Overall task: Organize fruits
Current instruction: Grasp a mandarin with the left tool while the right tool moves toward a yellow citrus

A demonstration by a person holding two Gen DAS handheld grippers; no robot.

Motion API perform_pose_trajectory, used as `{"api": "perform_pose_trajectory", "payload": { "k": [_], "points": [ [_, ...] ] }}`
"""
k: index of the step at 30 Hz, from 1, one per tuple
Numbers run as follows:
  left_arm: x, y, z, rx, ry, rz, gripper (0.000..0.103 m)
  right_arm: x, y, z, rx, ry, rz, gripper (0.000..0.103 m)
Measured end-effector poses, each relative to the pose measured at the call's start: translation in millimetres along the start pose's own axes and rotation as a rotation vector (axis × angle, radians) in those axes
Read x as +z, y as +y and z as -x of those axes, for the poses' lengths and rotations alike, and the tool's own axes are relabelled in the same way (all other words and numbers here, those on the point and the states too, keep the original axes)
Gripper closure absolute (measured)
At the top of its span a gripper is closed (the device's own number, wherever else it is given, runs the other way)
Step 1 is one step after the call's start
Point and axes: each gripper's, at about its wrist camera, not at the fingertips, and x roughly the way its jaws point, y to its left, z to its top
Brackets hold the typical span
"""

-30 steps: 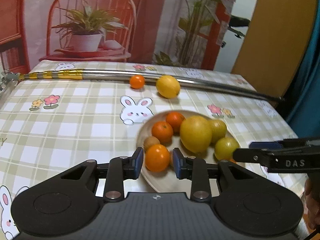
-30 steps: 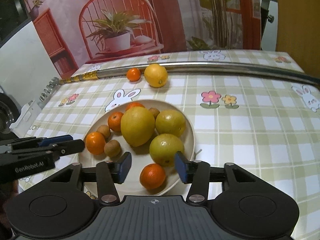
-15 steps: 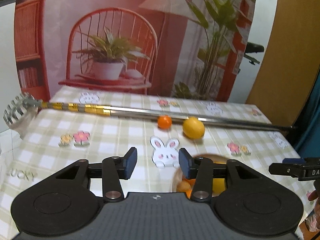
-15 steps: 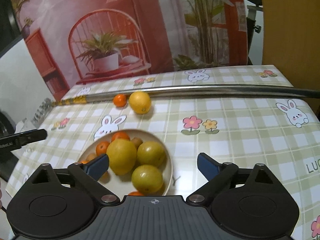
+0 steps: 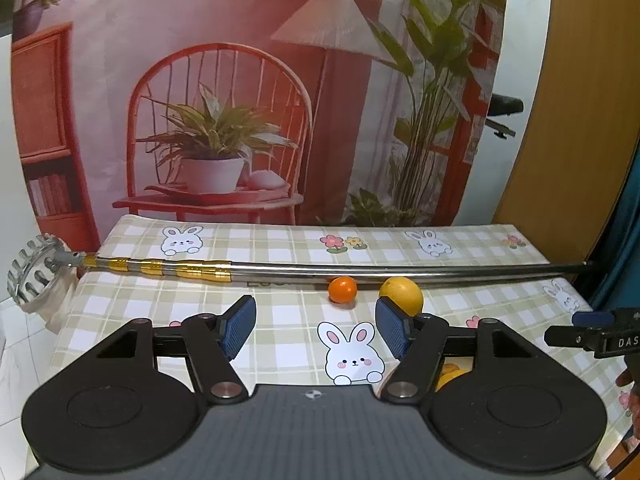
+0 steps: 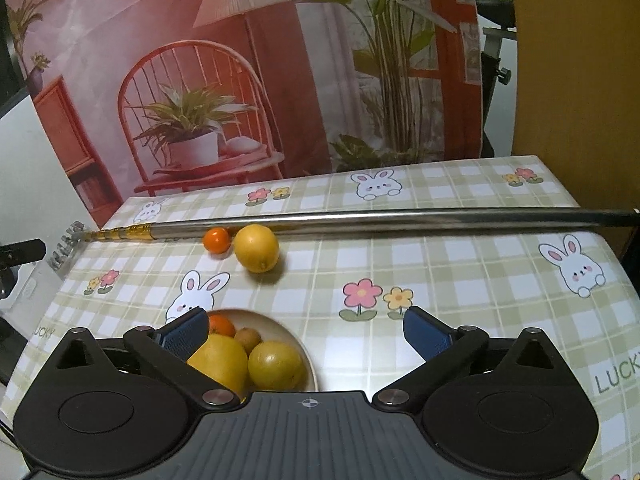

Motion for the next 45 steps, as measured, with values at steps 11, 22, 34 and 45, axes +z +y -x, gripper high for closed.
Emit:
{"api": "perform_pose_trajectory", "payload": {
  "k": [11, 22, 34, 45],
  "points": [
    [1, -20, -74, -0.027, 0.053, -0.085, 0.037, 9, -2, -30, -0.037, 0.008, 0.017, 0.001],
    [8, -30, -168, -0.046, 0.104, -0.056, 0.062, 6, -20, -55, -0.023, 0.053, -0.052, 0.004],
    [8, -25, -219, -0.041, 0.196, 0.062, 0.062, 5, -34, -71, -0.018, 0.072, -0.09, 0.006],
    [4, -20, -233, -0.032, 0.243, 0.126, 0.063, 1, -40, -79, -0.012, 0.093, -0.122, 0.006]
  ]
}}
